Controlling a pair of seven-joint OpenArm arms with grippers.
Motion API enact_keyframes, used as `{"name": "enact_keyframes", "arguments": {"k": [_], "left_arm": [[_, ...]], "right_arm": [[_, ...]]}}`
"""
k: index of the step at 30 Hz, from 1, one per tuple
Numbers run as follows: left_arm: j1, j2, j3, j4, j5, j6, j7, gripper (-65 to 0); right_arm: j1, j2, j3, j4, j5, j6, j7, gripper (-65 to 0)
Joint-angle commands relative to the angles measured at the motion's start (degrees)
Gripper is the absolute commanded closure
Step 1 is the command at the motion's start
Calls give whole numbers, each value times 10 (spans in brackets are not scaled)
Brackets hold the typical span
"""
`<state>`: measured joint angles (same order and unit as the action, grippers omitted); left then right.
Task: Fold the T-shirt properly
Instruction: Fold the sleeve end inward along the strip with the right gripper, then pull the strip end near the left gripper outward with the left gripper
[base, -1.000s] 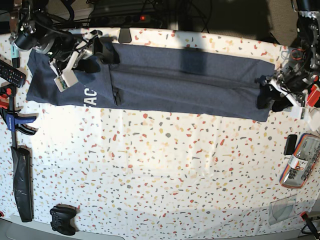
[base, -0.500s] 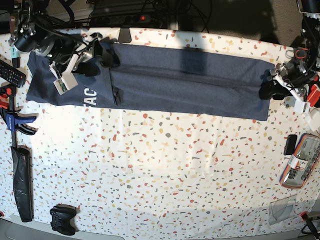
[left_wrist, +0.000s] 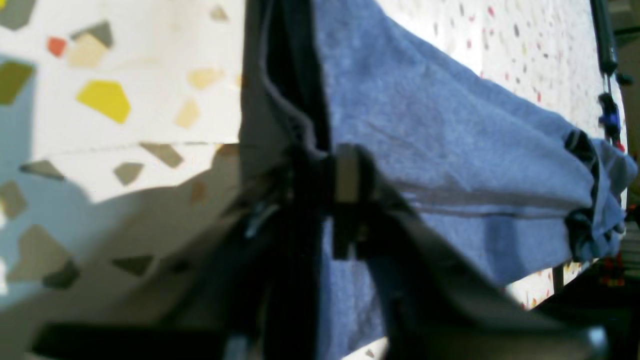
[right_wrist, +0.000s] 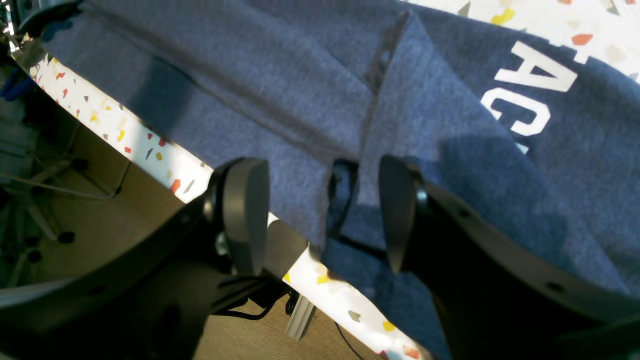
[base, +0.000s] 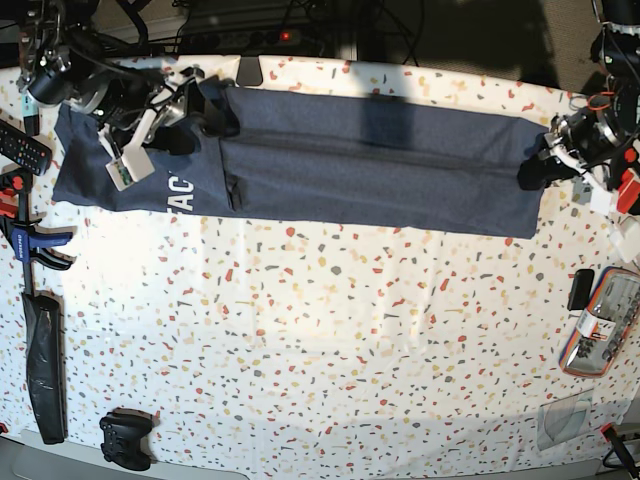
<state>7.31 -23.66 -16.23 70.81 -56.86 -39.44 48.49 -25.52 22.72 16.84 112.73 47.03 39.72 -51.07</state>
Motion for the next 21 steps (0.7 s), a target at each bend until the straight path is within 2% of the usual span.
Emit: {"name": "enact_keyframes", "arguments": {"k": [1, 8, 11, 18, 21], "left_arm": [[-7, -11, -3, 7, -13, -6, -5, 0], [-8, -15, -4, 7, -21, -6, -6, 0], [-10, -26, -14, 7, -6, -6, -24, 0], [-10, -55, -97, 7, 0, -6, -33, 0], [-9, -65, -123, 11, -16, -6, -4, 0]], "right_arm": [[4, 8, 4, 10, 12, 3, 12, -347], [12, 8, 4, 10, 12, 3, 12, -347], [16, 8, 4, 10, 12, 3, 12, -347], [19, 7, 4, 10, 12, 3, 12, -347], [19, 8, 4, 10, 12, 3, 12, -347]]}}
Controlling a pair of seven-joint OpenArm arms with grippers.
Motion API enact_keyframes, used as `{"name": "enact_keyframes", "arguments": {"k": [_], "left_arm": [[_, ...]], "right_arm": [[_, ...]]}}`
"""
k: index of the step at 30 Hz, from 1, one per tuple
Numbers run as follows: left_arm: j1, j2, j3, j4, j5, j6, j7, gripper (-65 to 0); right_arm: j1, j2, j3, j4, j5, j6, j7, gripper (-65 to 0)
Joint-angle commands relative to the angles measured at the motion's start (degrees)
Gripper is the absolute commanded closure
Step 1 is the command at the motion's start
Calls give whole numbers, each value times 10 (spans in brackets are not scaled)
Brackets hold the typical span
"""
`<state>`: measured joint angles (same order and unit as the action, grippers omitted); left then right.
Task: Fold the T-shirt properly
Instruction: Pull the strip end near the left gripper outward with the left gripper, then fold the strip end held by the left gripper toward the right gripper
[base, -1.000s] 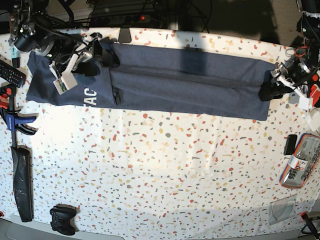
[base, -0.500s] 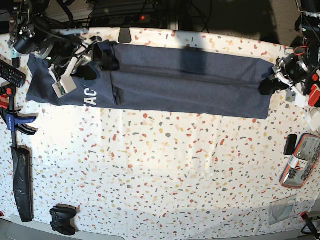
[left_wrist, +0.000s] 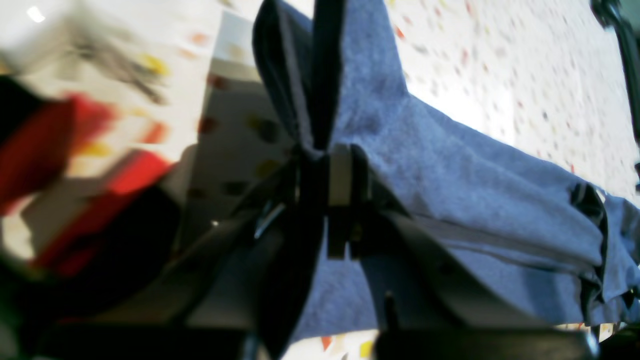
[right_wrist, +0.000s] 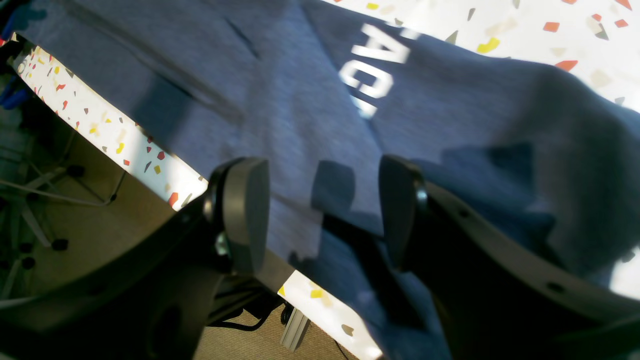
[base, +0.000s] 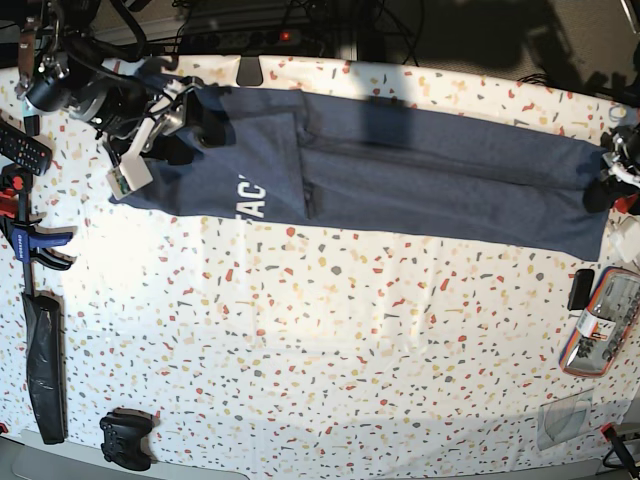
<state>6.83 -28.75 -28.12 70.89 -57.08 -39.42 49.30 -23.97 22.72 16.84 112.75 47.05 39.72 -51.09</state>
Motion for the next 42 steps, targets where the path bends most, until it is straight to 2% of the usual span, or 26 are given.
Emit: {"name": "enact_keyframes", "arguments": {"k": [1, 4, 7, 10, 16, 19, 21, 24, 28, 34, 38, 42], "left_arm": [[-3, -15, -9, 14, -29, -6, 6, 0], [8, -10, -9, 32, -57, -6, 33, 0], [33, 14, -9, 72, -75, -6, 34, 0], [64, 54, -9, 141, -75, -6, 34, 0], [101, 160, -1, 302, -75, -6, 35, 0], [100, 201, 24, 337, -67, -6, 36, 0], [98, 216, 55, 340, -34, -6, 35, 0], [98, 228, 115, 340, 20, 2, 21, 0], [96, 230, 189, 340, 74, 49, -36, 0], [77, 230, 285, 340, 143, 92, -50, 0], [68, 231, 332, 340, 186, 133, -75, 0], [61, 232, 366, 340, 198, 134, -74, 0]], "right_arm": [[3, 8, 4, 10, 12, 3, 12, -347], [3, 7, 4, 10, 12, 3, 12, -347], [3, 7, 4, 10, 11, 3, 12, -347], [3, 7, 4, 10, 9, 3, 13, -347], [4, 7, 4, 10, 9, 3, 13, -347], [4, 7, 4, 10, 9, 3, 13, -347], [4, 7, 4, 10, 9, 3, 13, -347], [4, 7, 4, 10, 10, 3, 13, -347], [4, 7, 4, 10, 10, 3, 13, -347], [4, 8, 4, 10, 10, 3, 13, -347], [4, 8, 4, 10, 10, 3, 13, -347], [4, 8, 4, 10, 10, 3, 13, -347]]}}
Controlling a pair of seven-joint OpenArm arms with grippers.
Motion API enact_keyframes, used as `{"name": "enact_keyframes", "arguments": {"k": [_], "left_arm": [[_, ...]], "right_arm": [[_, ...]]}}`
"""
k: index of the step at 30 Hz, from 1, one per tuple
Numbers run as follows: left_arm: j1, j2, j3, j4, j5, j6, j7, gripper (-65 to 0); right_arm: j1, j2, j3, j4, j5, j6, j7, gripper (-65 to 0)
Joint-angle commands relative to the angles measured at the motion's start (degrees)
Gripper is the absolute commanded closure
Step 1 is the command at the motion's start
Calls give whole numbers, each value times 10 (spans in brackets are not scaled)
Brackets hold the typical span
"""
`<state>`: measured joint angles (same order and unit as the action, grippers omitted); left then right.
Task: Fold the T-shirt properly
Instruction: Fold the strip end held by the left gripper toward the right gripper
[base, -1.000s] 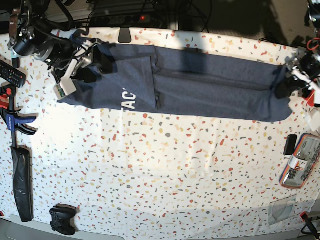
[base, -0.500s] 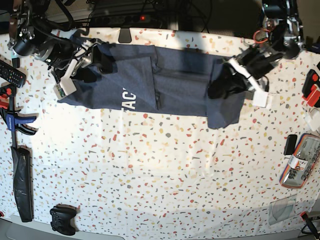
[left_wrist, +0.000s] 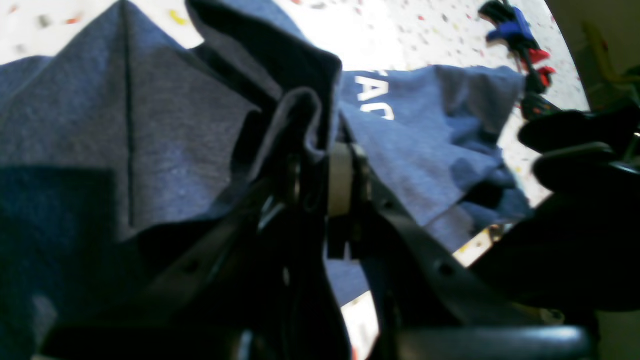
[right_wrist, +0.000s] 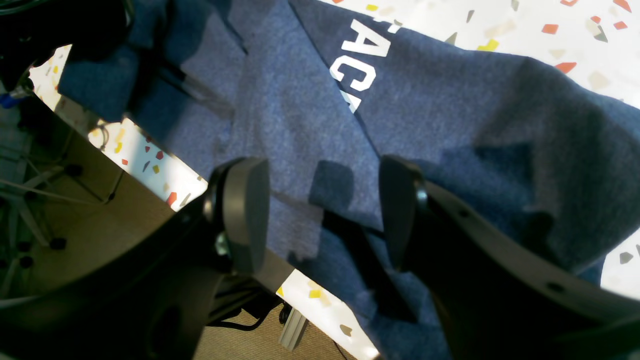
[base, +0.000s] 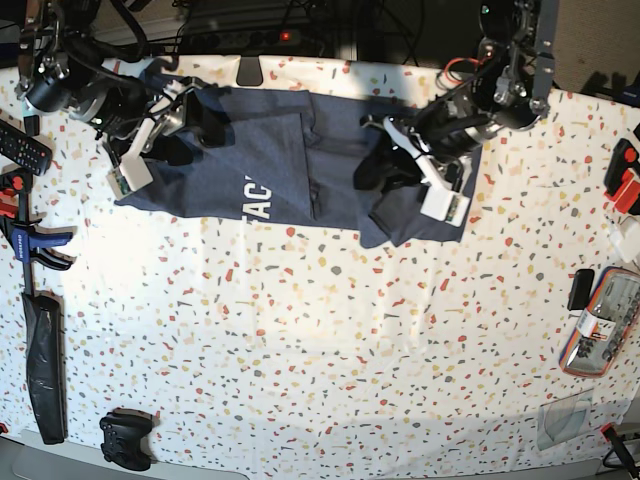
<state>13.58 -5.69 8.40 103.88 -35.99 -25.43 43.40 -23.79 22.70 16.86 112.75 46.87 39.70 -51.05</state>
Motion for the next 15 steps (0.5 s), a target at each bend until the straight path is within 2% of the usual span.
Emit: {"name": "enact_keyframes", "arguments": {"k": [1, 5, 8, 10, 15], "left_arm": [[-7, 2, 7, 10, -13, -7, -17, 0], [-16, 14, 26, 10, -9, -7, -19, -2], [-24, 37, 30, 10, -8, -7, -23, -207], [-32, 49, 30, 10, -8, -7, -18, -294], [-54, 56, 30, 10, -10, -7, 11, -303]], "right_arm": [[3, 8, 4, 10, 12, 3, 13, -347], [3, 8, 4, 10, 12, 3, 13, -347], [3, 8, 4, 10, 12, 3, 13, -347], [3, 8, 4, 10, 11, 3, 13, -347], [3, 8, 4, 10, 11, 3, 13, -347]]}}
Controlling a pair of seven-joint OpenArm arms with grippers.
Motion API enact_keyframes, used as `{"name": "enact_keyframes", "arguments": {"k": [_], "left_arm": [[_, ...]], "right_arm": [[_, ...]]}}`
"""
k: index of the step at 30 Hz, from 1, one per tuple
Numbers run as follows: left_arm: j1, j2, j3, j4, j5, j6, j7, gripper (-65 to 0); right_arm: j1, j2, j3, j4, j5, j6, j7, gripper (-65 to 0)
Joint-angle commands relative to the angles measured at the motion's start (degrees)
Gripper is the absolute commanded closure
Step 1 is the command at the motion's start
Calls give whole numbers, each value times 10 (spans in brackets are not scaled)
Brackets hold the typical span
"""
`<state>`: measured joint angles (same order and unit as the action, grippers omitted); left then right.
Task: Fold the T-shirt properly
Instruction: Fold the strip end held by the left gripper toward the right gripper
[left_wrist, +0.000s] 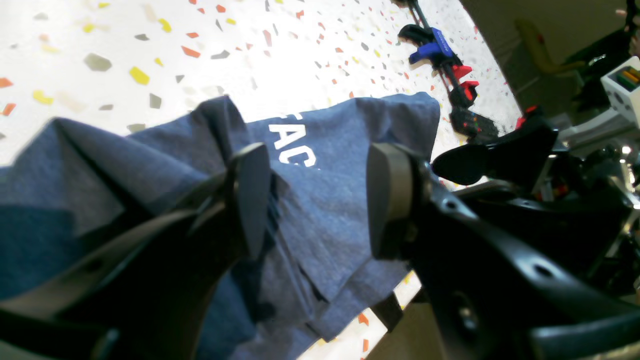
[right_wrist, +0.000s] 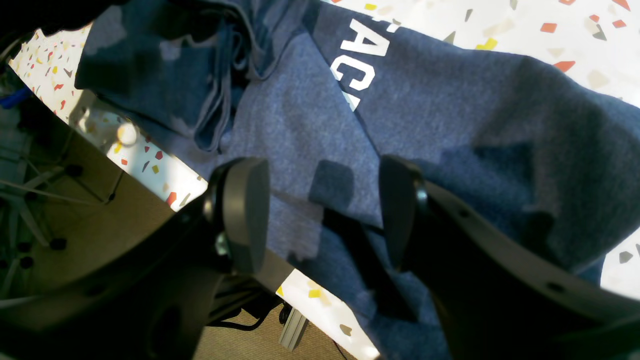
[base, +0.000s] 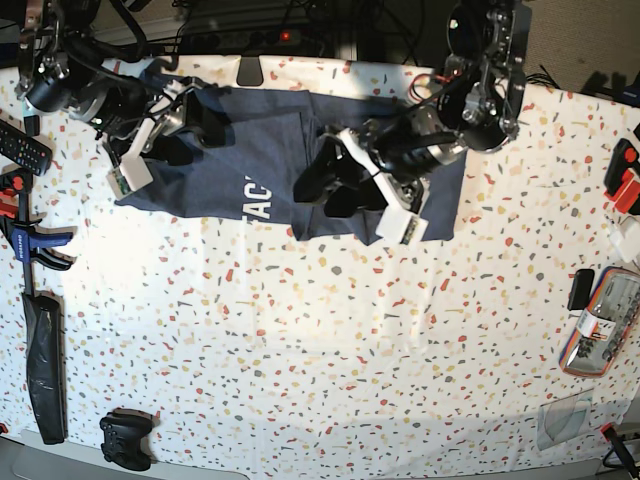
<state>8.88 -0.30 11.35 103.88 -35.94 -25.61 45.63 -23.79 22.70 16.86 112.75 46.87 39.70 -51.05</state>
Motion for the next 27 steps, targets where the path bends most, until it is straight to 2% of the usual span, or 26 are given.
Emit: {"name": "enact_keyframes", "arguments": {"k": [1, 6, 9, 15, 18, 22, 27], "left_arm": [[-11, 2, -1, 10, -10, -5, -6, -303], [-29, -6, -1, 10, 46, -5, 32, -303], [-32, -30, -1, 10, 74, -5, 31, -303], [-32, -81, -1, 10, 75, -4, 9, -303], [-32, -83, -2, 10, 81, 4, -10, -303], [-33, -83, -5, 10, 148, 40, -43, -303], [-24, -83, 1, 5, 148, 48, -28, -303]], "right_arm": [[3, 8, 4, 10, 11, 3, 13, -347], [3, 8, 12, 10, -20, 3, 12, -347], [3, 8, 47, 10, -16, 3, 12, -347], [3, 8, 117, 10, -13, 3, 9, -347], [3, 8, 128, 10, -13, 3, 8, -347], [2, 8, 127, 10, -13, 3, 7, -347], [3, 8, 127, 10, -12, 3, 7, -347]]}}
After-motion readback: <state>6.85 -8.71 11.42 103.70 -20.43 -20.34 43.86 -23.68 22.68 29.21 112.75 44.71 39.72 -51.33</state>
